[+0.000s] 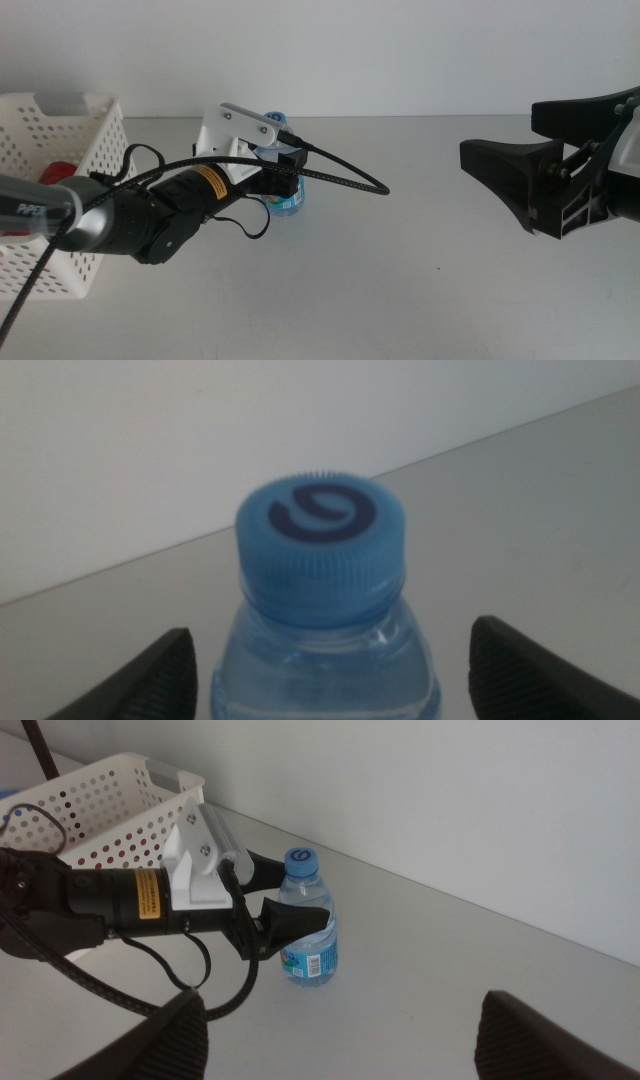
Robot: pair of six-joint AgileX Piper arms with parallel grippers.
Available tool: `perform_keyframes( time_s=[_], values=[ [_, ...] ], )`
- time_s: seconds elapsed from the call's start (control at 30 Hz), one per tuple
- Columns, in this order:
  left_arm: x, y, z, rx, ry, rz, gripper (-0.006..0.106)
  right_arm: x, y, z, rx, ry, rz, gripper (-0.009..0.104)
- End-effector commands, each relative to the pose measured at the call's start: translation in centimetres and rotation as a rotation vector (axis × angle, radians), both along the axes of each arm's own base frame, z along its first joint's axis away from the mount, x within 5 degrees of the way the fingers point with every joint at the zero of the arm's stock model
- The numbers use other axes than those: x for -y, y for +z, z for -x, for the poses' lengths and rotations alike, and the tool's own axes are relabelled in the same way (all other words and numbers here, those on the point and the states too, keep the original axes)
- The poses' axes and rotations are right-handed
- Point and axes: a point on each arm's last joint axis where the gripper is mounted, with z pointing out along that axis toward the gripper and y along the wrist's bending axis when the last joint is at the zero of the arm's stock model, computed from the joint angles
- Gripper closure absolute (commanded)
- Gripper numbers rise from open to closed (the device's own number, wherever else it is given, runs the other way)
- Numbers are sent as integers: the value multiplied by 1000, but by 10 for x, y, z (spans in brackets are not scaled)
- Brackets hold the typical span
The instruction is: Use arms to grab the bottles and put them into the dustbin to the left of the table.
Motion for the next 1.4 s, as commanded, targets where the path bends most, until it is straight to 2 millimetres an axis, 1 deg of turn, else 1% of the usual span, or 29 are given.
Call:
perform_keyframes(
  time_s=[0.0,0.2,0.3,0.33,0.4,0.5,0.57,0.67,0.73,0.83,0.9,1.0,1.03,1.1,1.17,1.27,1.33,1.37],
  values=[
    [5,20,-9,132,-10,101,8,1,19,1,102,-1,-52,24],
    [9,-5,-19,116,-15,126,8,1,19,1,102,-1,-52,24],
    [10,-12,-23,97,-8,128,13,1,19,1,102,-1,-52,24],
    [10,-12,-24,94,-7,133,18,1,19,1,102,-1,-52,24],
    [11,-13,-24,93,-16,132,32,1,19,1,102,-1,-52,24],
    [13,-2,-20,107,-61,102,59,1,19,1,102,-1,-52,24],
    [12,12,-18,94,-54,76,73,1,19,1,102,-1,-52,24],
    [5,36,-13,62,4,64,85,1,19,1,102,-1,-52,24],
    [-1,56,-7,53,43,70,88,1,19,1,102,-1,-52,24],
    [-8,86,5,48,74,63,88,1,19,1,102,-1,-52,24],
    [-16,109,14,8,117,58,88,1,19,1,102,-1,-52,24],
    [-43,150,26,-87,235,-27,88,1,19,1,102,-1,-52,24],
    [-54,162,30,-132,281,-85,88,1,19,1,102,-1,-52,24],
    [-73,188,34,-162,339,-165,89,1,19,1,102,-1,-52,24],
    [-97,209,38,-208,391,-218,92,1,19,1,102,-1,-52,24],
    [-133,230,42,-261,434,-289,98,1,19,1,102,-1,-52,24],
    [-154,240,45,-290,456,-320,102,1,19,1,102,-1,-52,24],
    [-162,243,47,-308,463,-326,102,1,19,1,102,-1,-52,24]
  ],
)
